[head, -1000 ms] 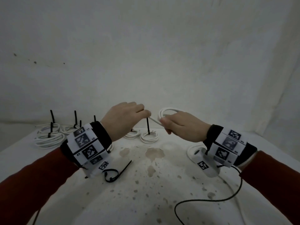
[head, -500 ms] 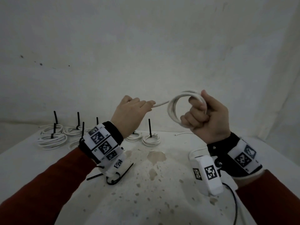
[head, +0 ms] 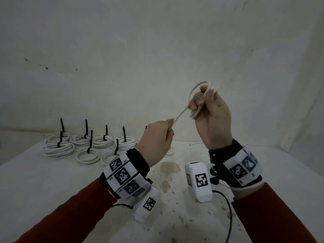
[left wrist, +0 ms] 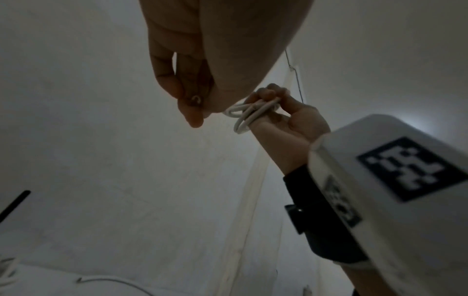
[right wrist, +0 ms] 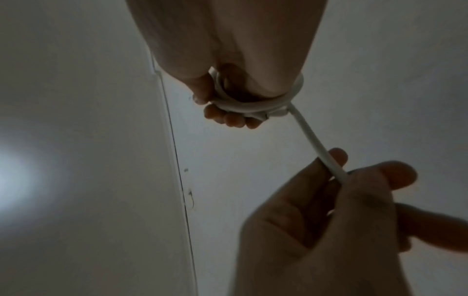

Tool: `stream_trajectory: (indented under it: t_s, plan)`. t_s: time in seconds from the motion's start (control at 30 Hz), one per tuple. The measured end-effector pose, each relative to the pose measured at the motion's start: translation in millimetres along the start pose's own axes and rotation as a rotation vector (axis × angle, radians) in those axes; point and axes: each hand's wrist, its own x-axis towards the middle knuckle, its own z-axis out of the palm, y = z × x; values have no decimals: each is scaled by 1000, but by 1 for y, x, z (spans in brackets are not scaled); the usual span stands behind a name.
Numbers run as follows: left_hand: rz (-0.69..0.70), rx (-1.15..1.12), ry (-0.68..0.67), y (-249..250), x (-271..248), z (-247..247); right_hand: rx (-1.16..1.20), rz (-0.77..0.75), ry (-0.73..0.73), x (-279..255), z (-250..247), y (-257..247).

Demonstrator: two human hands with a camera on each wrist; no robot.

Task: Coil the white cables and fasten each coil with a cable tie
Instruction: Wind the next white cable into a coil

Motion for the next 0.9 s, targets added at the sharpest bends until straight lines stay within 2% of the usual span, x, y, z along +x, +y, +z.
stream_trajectory:
  t_s: [0.1, 0.17, 0.27, 0.33, 0.47, 0.57, 0.63, 0.73, 0.9]
  plan:
    - [30, 97, -54, 8, 0, -2, -426, -124, 38, 0, 5, 9]
    - [84, 139, -18, 11, 0, -7, -709, -144, -6, 1, 5, 12]
    - [174, 202, 60, 8, 0, -14, -1124, -45, -108, 3, 1, 16]
    - [223, 226, 93, -3, -1, -17, -1266, 53, -202, 3, -1, 15]
    - [312, 325, 199, -18, -5, -25, -1305, 284, -410, -1, 0, 8]
    - [311, 315, 266, -20, -6, -29, -1269, 303, -496, -9, 5, 6]
    - [262, 209, 290, -20, -8, -27, -1265, 287, -480, -12, 6, 5]
    - [192, 30, 303, -17, -10, -22, -1267, 266, -375, -9, 9, 3]
    - [106, -191, 285, -7, -11, -19, -1067, 398, -323, -7, 12, 1]
